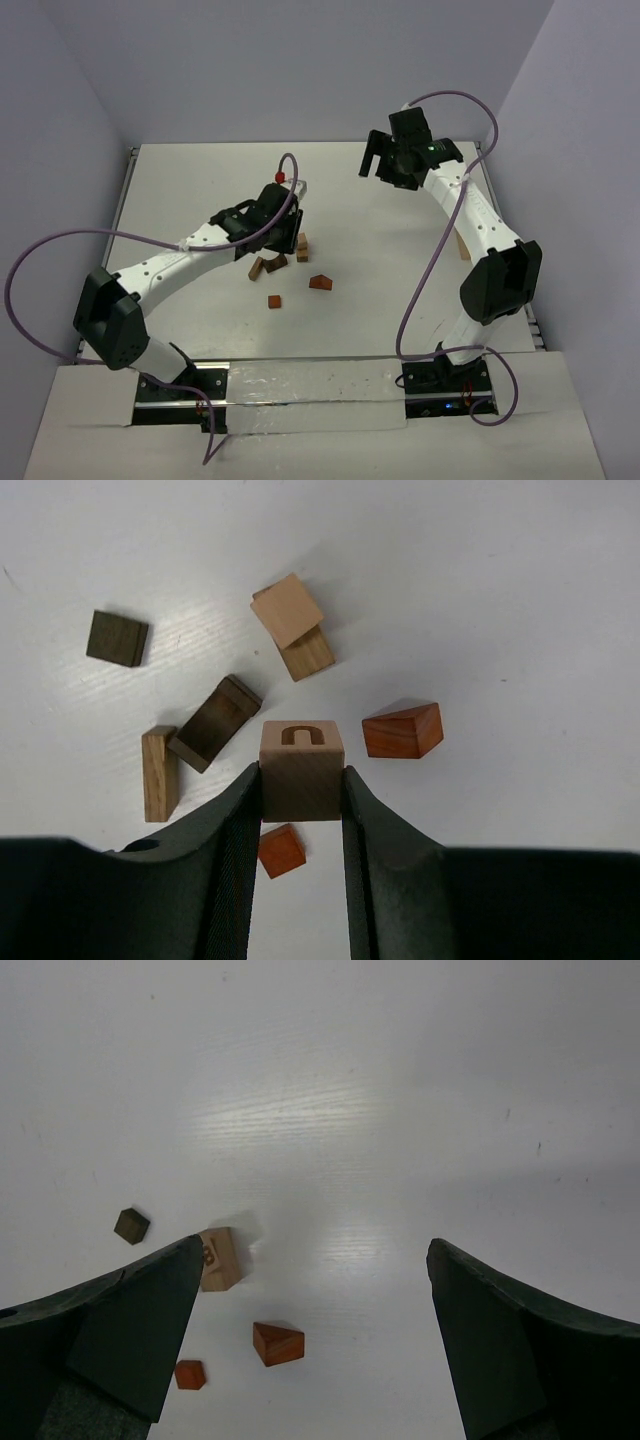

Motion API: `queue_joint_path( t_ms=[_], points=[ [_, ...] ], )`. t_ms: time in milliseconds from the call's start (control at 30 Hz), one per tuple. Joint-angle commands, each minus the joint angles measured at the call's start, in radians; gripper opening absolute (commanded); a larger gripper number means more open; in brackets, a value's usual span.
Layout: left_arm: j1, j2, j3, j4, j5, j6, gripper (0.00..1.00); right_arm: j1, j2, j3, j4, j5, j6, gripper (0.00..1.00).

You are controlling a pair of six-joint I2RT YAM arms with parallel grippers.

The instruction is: Build the wood block tower

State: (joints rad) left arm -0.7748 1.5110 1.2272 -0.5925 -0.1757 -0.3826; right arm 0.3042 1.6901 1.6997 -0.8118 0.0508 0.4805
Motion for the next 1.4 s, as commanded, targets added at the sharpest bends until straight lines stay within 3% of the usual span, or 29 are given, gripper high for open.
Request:
queue_joint_path(
  t_ms=[0, 567, 1367],
  points=[
    [-0.044, 0.092, 0.086, -0.045, -0.056, -0.123, 0.00, -0.025, -0.043, 0.013, 0.003, 0.033, 0.000, 1.00],
    [-0.083, 0.336, 0.245, -0.126, -0.082, -0.204, 0.00, -0.054, -0.018, 0.015, 0.005, -0.017, 0.011, 1.00],
    [-0.055, 0.384, 0.291, -0.142, -0.123, -0.197, 0.00, -0.053, -0.033, 0.002, 0.028, -0.046, 0.018, 1.00]
  ],
)
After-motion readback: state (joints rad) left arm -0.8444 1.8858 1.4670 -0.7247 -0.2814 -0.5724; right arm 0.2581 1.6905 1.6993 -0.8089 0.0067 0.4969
